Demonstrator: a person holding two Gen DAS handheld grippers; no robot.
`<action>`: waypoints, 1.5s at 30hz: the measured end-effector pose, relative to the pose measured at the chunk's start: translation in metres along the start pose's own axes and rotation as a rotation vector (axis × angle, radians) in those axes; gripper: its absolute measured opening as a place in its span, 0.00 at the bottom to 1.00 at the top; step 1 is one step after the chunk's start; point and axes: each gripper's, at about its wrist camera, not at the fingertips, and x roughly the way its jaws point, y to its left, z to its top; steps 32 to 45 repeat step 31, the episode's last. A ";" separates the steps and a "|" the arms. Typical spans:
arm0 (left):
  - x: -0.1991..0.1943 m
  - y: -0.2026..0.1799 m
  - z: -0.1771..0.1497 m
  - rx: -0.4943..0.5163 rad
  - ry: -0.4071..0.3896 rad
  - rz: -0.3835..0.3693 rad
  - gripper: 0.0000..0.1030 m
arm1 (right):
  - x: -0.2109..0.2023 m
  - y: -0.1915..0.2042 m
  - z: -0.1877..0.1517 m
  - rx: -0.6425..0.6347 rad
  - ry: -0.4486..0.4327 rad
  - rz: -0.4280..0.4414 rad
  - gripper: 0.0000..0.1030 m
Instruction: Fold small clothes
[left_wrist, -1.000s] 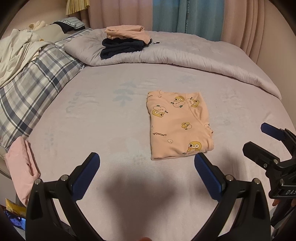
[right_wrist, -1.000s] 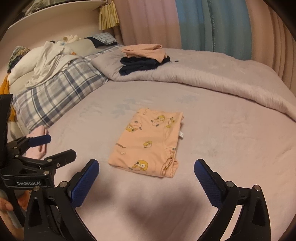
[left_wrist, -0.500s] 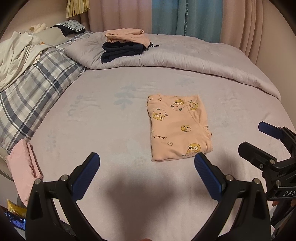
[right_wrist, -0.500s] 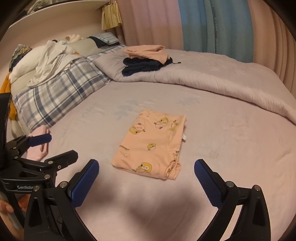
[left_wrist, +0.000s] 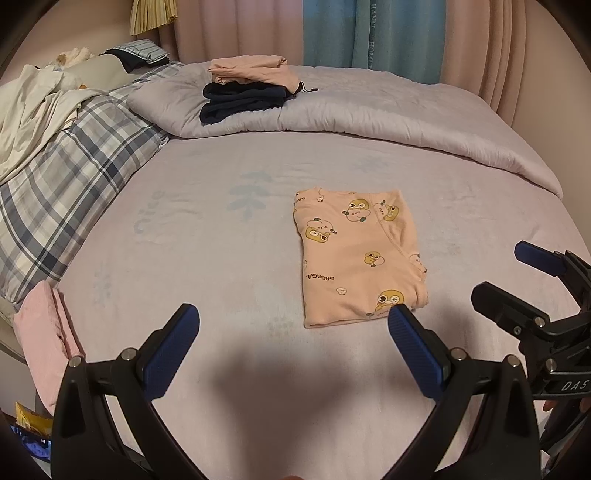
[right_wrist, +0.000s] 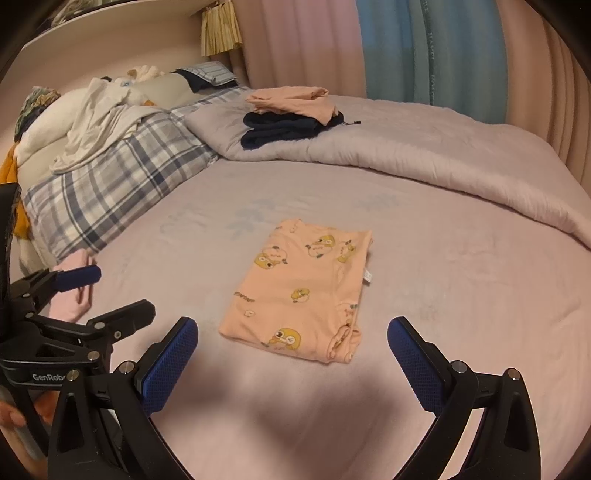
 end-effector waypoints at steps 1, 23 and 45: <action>0.001 0.000 0.000 0.001 0.002 0.000 0.99 | 0.001 -0.001 0.000 0.003 0.003 0.001 0.99; 0.021 0.000 0.002 -0.005 0.034 -0.004 0.99 | 0.013 -0.010 0.005 0.009 0.030 -0.002 0.99; 0.024 0.000 0.003 -0.012 0.042 -0.004 0.99 | 0.014 -0.011 0.005 0.009 0.031 0.000 0.99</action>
